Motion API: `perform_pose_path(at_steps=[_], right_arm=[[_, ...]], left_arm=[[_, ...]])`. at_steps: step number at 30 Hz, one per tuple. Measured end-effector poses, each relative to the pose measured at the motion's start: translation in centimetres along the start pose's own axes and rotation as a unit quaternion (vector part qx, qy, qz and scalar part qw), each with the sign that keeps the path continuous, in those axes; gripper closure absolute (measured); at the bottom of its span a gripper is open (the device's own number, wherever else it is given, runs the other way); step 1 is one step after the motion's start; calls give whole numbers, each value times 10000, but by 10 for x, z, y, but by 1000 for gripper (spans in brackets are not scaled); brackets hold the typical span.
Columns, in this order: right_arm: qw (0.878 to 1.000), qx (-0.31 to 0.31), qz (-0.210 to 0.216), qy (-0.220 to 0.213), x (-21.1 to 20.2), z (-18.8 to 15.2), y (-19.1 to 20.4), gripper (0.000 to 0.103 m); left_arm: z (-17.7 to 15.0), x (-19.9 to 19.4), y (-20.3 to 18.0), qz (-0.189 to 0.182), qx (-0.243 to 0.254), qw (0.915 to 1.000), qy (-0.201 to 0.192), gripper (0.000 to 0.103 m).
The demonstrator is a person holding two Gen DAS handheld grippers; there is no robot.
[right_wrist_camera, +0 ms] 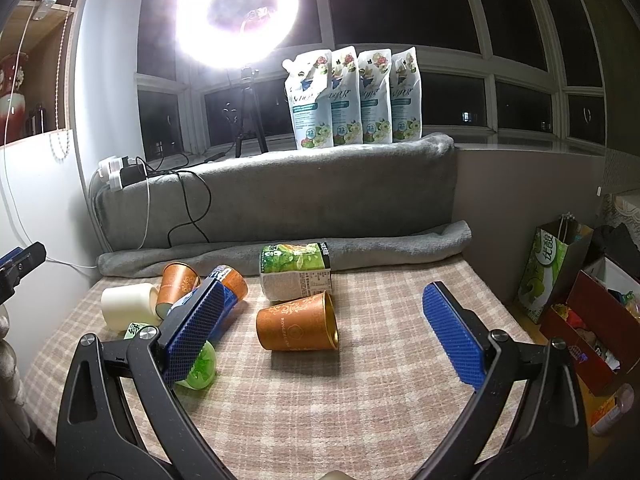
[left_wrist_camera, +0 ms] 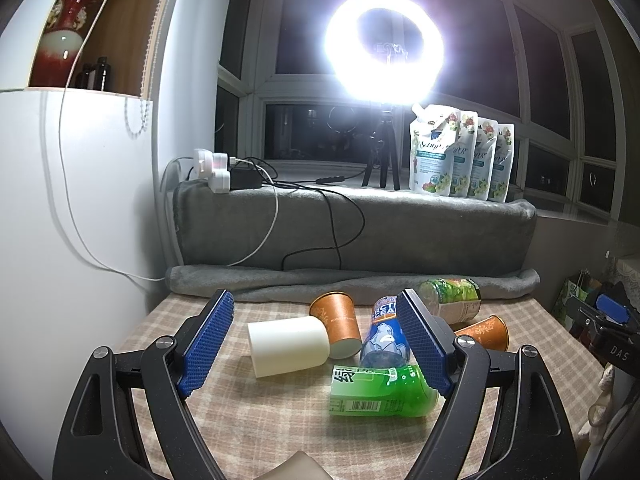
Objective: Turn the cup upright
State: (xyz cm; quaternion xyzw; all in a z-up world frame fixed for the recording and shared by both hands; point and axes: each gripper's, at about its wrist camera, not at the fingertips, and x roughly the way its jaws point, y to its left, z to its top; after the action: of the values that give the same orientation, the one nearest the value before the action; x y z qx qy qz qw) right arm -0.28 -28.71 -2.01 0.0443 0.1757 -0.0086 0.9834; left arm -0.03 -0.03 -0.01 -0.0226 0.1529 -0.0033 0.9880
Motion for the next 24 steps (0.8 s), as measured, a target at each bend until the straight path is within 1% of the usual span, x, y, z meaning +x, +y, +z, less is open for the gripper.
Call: perform_pose_path(at_steps=[8,10,24], right_arm=[[10000,17,-3,12,1,5,0,2],[10000,24,4,14,2,-2,-1,2],[10000,25,18,39,5,-3,0,2]], left_arm=[[0,0,0,0,-8,10000,0,20],[0,0,0,1,-9,10000,2,20],[0,0,0,-3,-6,10000,5,20]])
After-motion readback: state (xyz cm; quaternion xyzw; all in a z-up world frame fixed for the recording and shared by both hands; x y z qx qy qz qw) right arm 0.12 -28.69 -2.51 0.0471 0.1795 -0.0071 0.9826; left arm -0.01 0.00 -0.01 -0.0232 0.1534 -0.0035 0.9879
